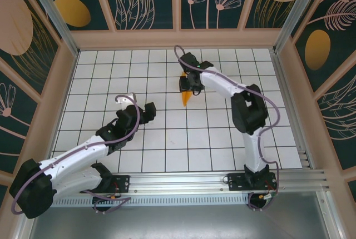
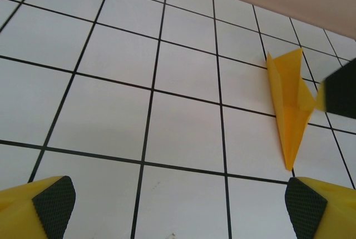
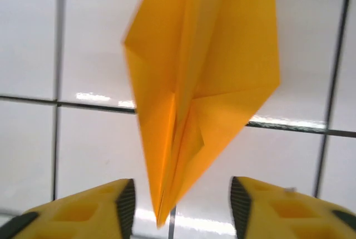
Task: Fold a paper plane with a square sheet of paper (fold left side to right side)
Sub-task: Place the paper plane at the top-center of the table, then reset both arms
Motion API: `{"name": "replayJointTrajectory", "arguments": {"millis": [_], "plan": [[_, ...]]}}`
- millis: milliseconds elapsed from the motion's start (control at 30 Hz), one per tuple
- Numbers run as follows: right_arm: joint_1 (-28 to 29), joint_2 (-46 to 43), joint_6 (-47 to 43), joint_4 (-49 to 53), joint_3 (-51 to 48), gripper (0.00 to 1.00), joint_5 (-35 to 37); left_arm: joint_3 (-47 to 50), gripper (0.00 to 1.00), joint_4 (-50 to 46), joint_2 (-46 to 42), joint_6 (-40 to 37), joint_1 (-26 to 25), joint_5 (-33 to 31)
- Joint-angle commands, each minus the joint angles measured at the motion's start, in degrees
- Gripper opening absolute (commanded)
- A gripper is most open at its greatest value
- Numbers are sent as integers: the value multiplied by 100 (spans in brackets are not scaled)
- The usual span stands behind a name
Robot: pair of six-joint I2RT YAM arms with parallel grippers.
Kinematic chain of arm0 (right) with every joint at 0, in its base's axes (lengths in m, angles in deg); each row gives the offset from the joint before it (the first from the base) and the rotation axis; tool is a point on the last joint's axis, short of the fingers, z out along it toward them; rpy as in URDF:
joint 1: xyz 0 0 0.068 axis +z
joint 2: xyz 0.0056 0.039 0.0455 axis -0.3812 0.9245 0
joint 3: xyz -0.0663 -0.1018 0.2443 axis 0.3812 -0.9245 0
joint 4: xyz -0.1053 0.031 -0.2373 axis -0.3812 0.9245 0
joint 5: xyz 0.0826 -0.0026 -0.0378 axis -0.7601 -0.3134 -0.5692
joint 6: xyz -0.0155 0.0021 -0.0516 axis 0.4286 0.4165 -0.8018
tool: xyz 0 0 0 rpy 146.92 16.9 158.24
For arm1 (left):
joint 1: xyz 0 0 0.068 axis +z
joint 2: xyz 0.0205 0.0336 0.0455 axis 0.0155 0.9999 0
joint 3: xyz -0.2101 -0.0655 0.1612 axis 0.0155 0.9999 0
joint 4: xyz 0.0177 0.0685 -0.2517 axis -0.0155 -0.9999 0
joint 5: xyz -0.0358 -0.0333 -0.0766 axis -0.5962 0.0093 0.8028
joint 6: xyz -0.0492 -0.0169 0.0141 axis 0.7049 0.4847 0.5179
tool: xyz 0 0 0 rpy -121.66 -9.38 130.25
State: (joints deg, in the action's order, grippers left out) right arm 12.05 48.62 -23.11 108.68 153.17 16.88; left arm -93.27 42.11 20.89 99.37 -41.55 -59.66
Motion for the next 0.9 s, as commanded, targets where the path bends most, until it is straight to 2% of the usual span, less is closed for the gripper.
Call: {"name": "replayJointTrajectory", "arguments": {"millis": [0,200,367,467,500,633,733,867], "plan": [[41,-1115,-17,108,-462,60,304,-277,99,-248,82,-10,88,-379],[-280,-2968,35,-852,-2349,74,585,-362,98,-328,75,-60,587,-296],[-1264,-4425,-9,-2011,-4105,85,888,-258,98,-125,-26,-418,1059,-537],[-1782,-5130,-174,-2887,-5111,99,1229,-170,99,53,4,-633,1514,-539],[-2015,-5306,-236,-3232,-5452,99,1200,-146,98,93,25,-672,1699,-498],[-2923,-5527,-729,-4845,-6650,99,876,-60,98,401,186,-1034,2322,-356],[-3240,-5435,-1110,-6379,-7457,99,892,166,99,937,291,-1359,2555,-581],[-3414,-4850,-1422,-8304,-8158,99,840,691,99,2201,235,-2062,2709,-829]]}}
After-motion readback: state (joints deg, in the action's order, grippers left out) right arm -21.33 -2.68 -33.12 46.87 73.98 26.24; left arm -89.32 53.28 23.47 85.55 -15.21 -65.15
